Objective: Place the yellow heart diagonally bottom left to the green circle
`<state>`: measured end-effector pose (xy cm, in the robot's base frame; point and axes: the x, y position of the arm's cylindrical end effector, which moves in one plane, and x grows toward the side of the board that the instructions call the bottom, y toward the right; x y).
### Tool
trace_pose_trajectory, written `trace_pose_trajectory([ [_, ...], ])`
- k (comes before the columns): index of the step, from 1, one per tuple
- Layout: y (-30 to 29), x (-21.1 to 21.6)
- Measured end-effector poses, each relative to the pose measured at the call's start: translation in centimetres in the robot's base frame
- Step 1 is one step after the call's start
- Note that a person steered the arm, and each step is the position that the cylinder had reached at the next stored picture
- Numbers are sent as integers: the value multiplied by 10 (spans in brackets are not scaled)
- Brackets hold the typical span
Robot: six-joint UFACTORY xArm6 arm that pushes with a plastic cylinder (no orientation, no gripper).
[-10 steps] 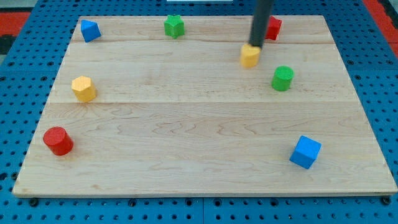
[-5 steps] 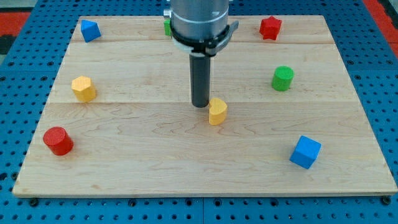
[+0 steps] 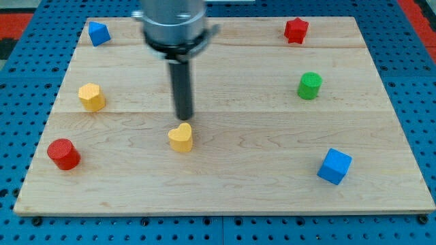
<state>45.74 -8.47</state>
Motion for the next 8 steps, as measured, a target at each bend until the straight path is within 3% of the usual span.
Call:
trace_pose_trajectory([
  [1, 37, 56],
  [3, 78, 54],
  [4, 100, 94],
  [5, 51, 102],
  [6, 47, 85],
  [7, 18, 40],
  [8, 4, 60],
])
